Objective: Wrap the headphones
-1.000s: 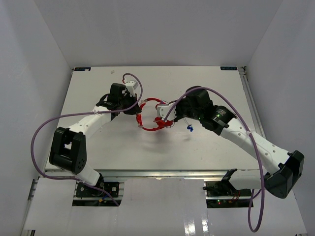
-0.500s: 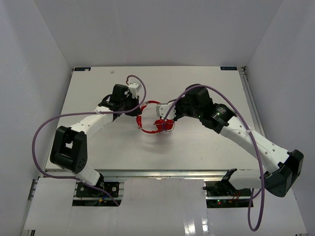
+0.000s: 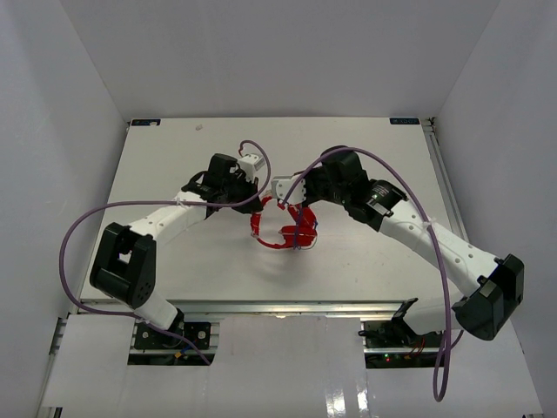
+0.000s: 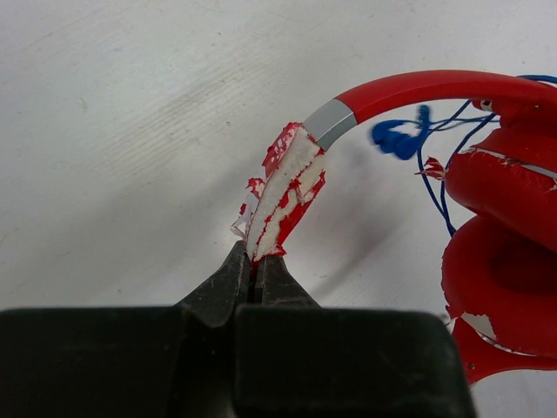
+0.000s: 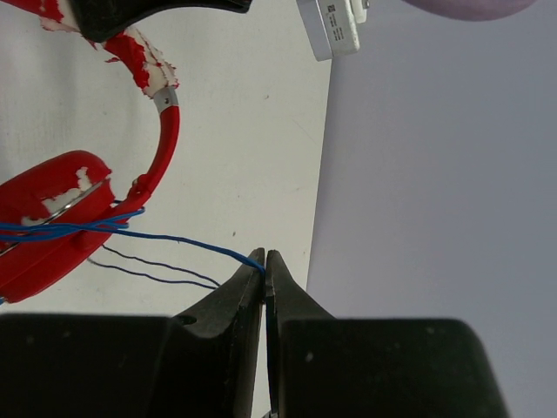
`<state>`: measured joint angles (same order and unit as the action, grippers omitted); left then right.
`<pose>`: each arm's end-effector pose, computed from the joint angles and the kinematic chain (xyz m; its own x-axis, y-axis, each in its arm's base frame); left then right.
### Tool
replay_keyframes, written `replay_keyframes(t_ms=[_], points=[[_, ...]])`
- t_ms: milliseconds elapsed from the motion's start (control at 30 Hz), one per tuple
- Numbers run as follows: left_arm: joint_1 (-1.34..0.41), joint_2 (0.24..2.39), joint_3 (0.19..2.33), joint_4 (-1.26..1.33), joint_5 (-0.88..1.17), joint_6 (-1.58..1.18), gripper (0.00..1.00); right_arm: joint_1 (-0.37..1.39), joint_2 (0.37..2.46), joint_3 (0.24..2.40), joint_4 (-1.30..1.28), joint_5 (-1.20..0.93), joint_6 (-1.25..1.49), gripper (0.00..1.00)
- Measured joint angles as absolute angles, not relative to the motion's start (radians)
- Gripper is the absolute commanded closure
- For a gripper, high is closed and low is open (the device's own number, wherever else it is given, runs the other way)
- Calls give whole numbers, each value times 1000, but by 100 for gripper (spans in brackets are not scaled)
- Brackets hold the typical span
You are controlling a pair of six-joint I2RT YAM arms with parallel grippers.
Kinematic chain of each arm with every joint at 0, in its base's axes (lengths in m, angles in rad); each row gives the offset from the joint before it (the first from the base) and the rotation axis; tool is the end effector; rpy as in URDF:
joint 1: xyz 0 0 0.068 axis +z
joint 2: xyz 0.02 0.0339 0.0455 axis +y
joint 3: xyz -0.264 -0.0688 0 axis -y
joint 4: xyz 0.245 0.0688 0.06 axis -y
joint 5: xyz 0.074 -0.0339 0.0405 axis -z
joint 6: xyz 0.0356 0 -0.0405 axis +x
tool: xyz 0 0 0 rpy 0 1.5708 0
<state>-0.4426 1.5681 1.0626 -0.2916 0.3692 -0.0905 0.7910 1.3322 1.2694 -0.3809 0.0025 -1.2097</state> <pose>0.2996 -0.1562 0.2347 -0.7005 0.2387 -0.6726 0.5663 0.7594 -0.3202 0.2144 0.2167 0.3675 0.5571 -0.7671 -0.3181 -0.5330 -0.0366 -0.8453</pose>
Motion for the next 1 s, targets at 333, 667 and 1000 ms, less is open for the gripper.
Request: replay_keyframes(t_ms=[333,667,1000], points=[[-483,1554,1037,-288,432,-71,100,707,1409,1274,-329,-4,-1164,92],[-488,1512,1037,-280,481,-76,100,672,1440,1273,-321,-81,-1114,87],[-487,1506,1037,-257,511,-123,100,626,1433,1243,-313,-184,-1055,67]])
